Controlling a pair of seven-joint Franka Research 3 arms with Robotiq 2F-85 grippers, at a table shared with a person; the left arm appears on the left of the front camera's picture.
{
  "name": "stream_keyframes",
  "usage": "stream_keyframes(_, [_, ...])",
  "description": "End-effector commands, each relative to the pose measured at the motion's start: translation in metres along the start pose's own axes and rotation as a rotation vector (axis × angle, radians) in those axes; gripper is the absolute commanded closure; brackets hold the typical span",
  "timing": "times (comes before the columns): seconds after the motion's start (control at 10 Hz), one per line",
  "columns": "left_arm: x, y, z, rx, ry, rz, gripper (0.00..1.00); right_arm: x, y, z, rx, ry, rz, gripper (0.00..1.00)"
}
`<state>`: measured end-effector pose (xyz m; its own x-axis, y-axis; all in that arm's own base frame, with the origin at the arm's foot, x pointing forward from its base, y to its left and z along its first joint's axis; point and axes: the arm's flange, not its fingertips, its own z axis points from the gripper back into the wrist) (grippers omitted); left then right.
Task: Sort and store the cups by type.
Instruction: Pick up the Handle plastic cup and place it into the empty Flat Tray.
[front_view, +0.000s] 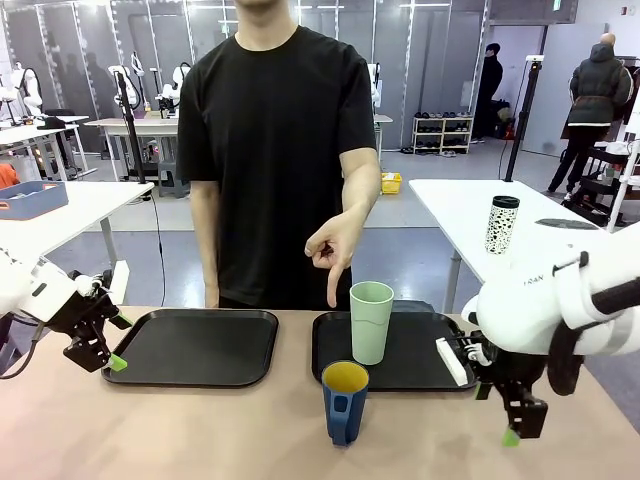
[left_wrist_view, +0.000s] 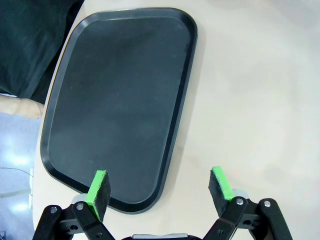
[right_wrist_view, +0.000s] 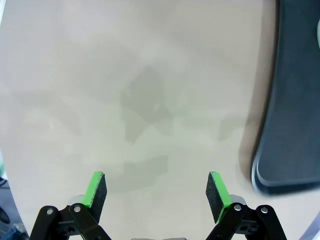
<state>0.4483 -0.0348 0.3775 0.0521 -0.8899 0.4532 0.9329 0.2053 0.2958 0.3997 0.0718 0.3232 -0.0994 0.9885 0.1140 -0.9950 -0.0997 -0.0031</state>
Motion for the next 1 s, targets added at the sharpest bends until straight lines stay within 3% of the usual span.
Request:
stream_keyframes(0.0, [-0.003,-0.004,0.0,0.024,-0.012,-0.005,0.0,0.007,0.002,-0.011,-0.013,-0.12,0.032,0.0])
stream_keyframes(0.2, [-0.003,-0.004,0.0,0.024,-0.012,-0.005,0.0,0.017,0.0,-0.025,-0.075,-0.31,0.005,0.0])
stream_keyframes(0.5, [-0.003,-0.004,0.0,0.024,-0.012,-0.005,0.0,-0.005,0.0,-0.04,-0.168,-0.625,-0.073,0.0])
stream_keyframes(0.9, [-0.003,-0.004,0.0,0.024,-0.012,-0.005,0.0,-0.029,-0.007,-0.07,-0.114,-0.934,-0.046,0.0])
